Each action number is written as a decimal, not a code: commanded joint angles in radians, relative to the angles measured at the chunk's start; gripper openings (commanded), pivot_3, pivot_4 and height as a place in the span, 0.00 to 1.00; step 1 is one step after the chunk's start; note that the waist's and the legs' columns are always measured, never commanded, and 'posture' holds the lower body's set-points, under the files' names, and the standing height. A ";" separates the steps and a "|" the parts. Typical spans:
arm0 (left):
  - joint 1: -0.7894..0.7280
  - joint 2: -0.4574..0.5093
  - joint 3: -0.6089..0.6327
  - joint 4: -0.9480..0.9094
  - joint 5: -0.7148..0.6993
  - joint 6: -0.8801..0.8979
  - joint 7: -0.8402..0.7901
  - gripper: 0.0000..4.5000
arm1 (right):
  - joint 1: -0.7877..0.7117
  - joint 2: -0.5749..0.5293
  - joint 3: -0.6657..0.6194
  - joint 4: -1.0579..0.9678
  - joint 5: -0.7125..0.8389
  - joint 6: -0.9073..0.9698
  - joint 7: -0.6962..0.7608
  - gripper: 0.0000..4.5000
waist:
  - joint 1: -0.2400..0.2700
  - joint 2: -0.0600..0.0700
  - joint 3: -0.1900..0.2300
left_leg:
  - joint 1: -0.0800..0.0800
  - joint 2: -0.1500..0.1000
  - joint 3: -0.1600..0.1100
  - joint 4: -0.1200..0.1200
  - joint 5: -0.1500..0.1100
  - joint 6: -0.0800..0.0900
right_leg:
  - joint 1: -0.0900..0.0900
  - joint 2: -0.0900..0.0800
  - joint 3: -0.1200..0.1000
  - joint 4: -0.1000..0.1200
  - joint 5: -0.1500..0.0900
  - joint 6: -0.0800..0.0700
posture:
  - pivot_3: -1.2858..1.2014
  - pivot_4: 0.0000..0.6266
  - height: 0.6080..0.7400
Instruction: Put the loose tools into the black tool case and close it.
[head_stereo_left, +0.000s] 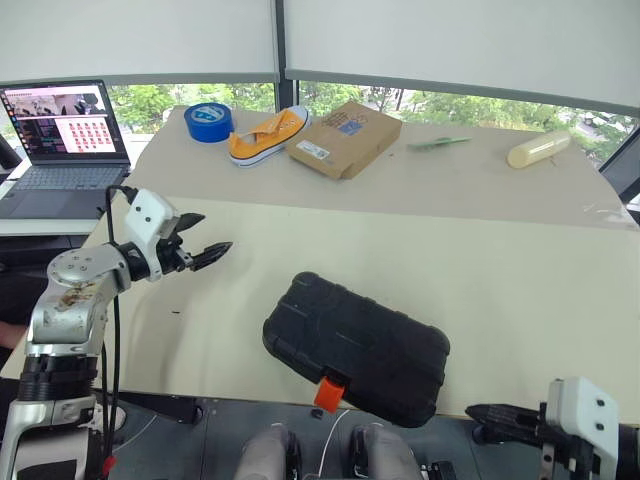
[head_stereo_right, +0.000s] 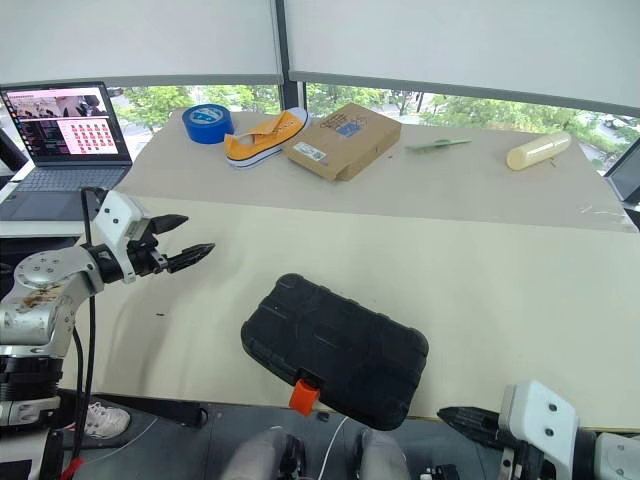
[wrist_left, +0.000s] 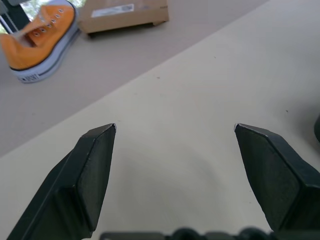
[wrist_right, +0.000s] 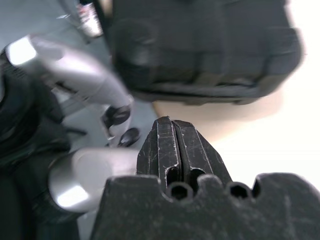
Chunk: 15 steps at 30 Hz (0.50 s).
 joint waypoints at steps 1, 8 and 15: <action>-0.060 -0.015 -0.057 -0.002 0.016 -0.036 -0.037 0.90 | -0.029 -0.016 -0.008 -0.005 -0.022 -0.060 0.034 0.00 | 0.000 0.000 0.000 | 0.000 0.000 0.000 0.000 0.000 0.000 | 0.000 0.000 0.000 0.000 0.000 0.000 | 0.52 0.24 0.93; -0.328 -0.152 -0.318 0.258 0.186 -0.253 -0.163 0.74 | -0.193 -0.139 0.194 -0.015 -0.029 -0.004 0.078 0.00 | 0.010 -0.001 0.000 | -0.002 -0.003 0.000 0.003 0.000 0.000 | 0.000 0.000 -0.001 0.000 0.003 -0.001 | 0.52 0.24 0.93; -0.450 -0.260 -0.414 0.410 0.247 -0.370 -0.262 0.25 | -0.338 -0.178 0.373 -0.084 -0.009 0.085 0.035 0.00 | -0.002 -0.001 0.000 | -0.004 -0.002 0.000 0.003 0.002 0.005 | -0.002 0.002 -0.001 0.000 0.004 -0.004 | 0.52 0.24 0.93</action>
